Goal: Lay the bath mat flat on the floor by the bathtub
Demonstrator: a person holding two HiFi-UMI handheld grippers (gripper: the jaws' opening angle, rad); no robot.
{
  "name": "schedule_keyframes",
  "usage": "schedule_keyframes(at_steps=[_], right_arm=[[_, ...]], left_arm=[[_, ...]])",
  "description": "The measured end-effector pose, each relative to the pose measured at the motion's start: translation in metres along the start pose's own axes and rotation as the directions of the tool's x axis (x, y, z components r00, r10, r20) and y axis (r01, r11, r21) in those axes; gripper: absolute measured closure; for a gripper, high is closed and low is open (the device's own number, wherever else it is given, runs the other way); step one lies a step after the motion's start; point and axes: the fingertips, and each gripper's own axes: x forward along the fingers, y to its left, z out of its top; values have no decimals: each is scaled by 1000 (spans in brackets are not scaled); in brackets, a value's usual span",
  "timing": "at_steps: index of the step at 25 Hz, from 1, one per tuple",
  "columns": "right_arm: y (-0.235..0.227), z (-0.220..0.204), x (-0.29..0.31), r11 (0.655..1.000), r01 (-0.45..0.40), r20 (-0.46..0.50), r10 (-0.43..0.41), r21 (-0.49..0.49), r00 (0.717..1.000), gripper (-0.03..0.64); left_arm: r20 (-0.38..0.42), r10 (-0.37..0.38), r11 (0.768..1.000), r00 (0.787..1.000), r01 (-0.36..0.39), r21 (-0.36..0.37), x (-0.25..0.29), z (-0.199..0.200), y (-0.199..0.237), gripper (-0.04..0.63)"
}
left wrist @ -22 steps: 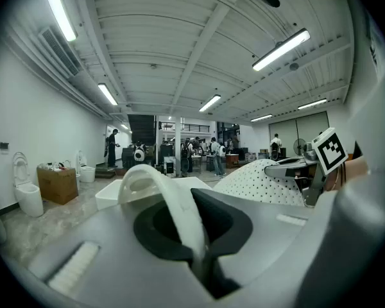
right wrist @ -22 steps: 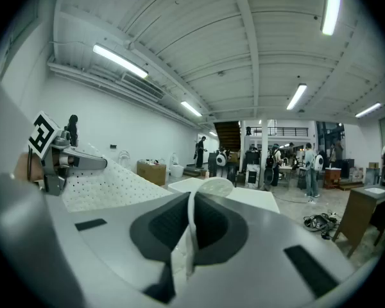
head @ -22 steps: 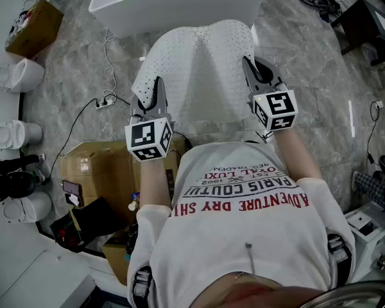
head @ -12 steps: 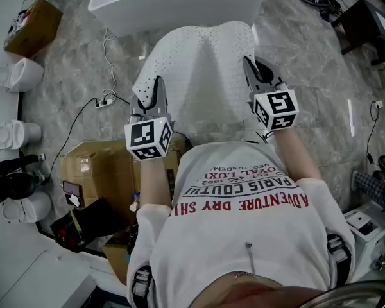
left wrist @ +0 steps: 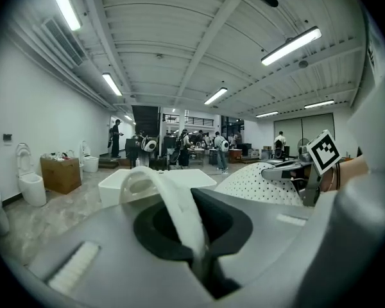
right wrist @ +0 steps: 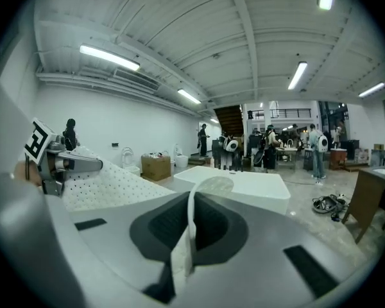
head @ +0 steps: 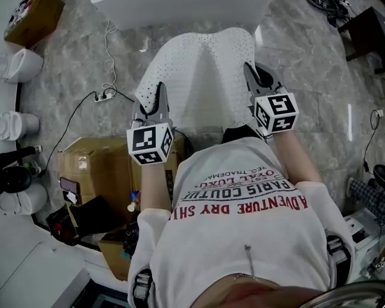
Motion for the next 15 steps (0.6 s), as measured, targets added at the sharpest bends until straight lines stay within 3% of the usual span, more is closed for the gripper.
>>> schedule_keyframes(at_steps=[8,15], right_arm=[[-19,-7,100,993,-114,-45,116,44,992,603],[-77,19,234,987,-152,-94,156,50,983,603]], left_arm=[[-62,105,994,993,-107,-27,57,-11,53,578],[-102,159,986,982,-163,-30,173,16,120,578]])
